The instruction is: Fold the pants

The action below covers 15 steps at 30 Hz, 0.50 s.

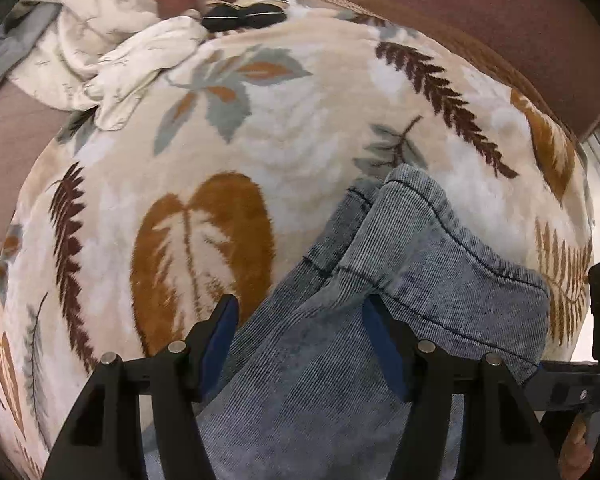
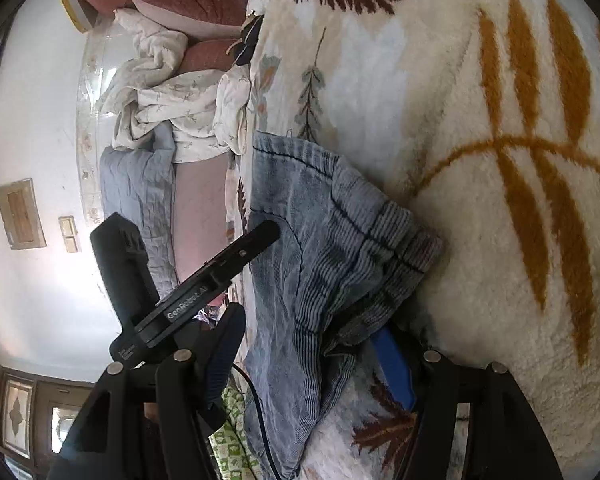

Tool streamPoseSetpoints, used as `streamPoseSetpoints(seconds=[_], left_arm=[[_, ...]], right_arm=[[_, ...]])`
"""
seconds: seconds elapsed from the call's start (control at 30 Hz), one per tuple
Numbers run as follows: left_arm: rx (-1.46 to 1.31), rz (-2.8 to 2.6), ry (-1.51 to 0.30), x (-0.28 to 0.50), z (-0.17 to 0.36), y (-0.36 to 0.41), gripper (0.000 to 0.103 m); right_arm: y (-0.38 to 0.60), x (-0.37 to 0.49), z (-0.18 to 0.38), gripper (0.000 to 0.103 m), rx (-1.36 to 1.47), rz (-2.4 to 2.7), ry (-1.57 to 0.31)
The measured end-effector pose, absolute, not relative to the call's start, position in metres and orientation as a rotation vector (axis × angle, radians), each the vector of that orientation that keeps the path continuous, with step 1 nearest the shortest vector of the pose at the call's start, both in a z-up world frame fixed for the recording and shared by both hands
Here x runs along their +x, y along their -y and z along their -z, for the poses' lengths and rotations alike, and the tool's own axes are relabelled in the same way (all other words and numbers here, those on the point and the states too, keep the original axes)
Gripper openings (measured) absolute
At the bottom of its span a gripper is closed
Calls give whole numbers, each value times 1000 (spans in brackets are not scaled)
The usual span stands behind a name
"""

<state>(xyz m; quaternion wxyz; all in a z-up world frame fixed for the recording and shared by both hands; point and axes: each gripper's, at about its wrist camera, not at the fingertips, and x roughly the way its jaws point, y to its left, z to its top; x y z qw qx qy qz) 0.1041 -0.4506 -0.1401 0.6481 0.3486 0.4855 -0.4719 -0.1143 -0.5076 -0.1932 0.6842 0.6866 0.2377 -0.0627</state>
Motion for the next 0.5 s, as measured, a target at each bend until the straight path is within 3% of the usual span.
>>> streamPoseSetpoints(seconds=[0.5], left_arm=[[689,1182,-1180,114,159,463,64]], right_arm=[[516,-109,198,67,1558,155,-459]])
